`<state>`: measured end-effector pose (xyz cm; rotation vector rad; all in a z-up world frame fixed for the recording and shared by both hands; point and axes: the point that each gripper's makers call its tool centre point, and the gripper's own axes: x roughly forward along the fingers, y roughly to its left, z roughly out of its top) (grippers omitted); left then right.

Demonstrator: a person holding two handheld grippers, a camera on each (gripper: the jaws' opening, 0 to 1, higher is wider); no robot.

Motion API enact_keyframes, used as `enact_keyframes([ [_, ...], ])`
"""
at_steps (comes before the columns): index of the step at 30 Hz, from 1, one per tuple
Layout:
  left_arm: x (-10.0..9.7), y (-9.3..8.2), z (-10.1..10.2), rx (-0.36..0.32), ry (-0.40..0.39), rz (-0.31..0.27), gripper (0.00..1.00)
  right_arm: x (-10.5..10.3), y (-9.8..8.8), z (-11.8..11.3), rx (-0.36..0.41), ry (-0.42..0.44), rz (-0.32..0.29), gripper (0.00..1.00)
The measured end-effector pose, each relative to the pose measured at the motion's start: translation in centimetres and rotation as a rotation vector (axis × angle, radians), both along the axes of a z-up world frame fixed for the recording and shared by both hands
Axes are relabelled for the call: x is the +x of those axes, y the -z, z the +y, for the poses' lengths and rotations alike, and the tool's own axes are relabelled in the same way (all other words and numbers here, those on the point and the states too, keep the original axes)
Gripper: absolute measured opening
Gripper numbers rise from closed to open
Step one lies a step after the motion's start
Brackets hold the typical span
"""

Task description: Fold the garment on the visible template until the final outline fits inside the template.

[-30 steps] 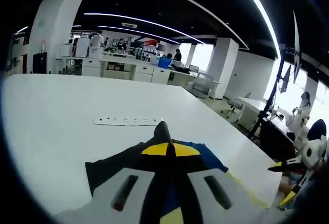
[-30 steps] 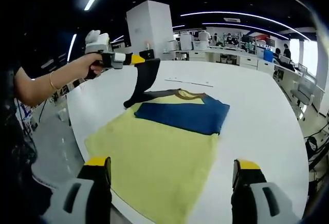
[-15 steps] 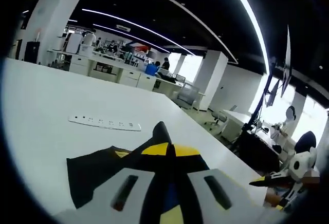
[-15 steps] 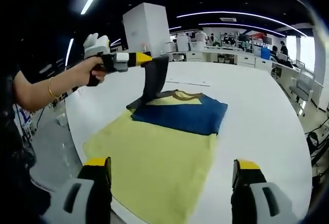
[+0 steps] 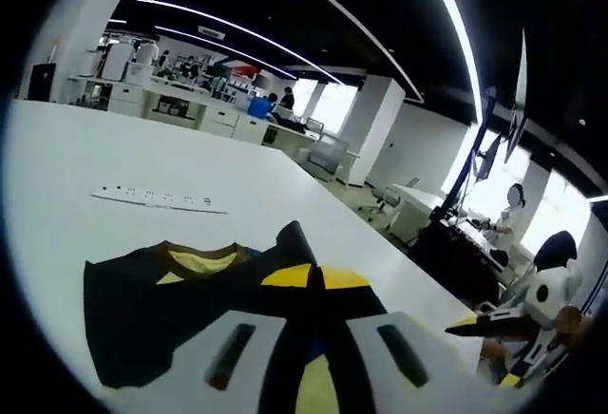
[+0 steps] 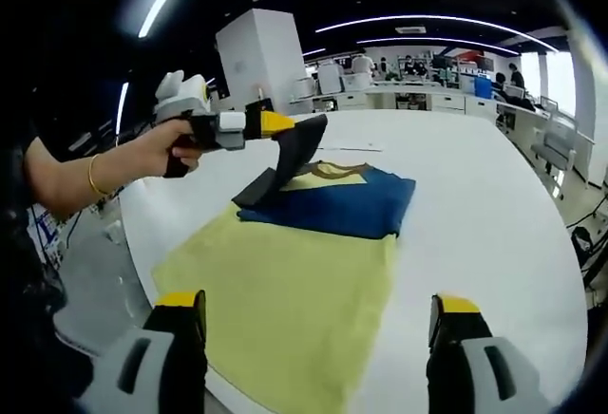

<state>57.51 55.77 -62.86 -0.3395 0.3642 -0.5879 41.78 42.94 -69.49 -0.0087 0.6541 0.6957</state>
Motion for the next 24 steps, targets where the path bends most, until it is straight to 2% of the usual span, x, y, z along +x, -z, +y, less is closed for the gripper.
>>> enact_keyframes([
  [5, -0.4, 1.5, -1.9, 0.008, 0.036, 0.027, 0.0, 0.2, 0.3, -0.1, -0.001, 0.001, 0.003, 0.99],
  [9, -1.3, 3.5, -3.4, 0.03, 0.092, 0.074, 0.0, 0.2, 0.4, -0.5, -0.001, 0.011, 0.008, 0.98],
  [18, -1.9, 5.7, -5.3, 0.074, 0.135, 0.106, 0.0, 0.0, 1.2, -1.2, -0.001, 0.031, 0.02, 0.98],
  [24, -2.1, 8.2, -6.2, 0.106, 0.142, 0.148, 0.0, -0.2, 1.6, -1.7, -0.001, 0.041, 0.027, 0.98],
])
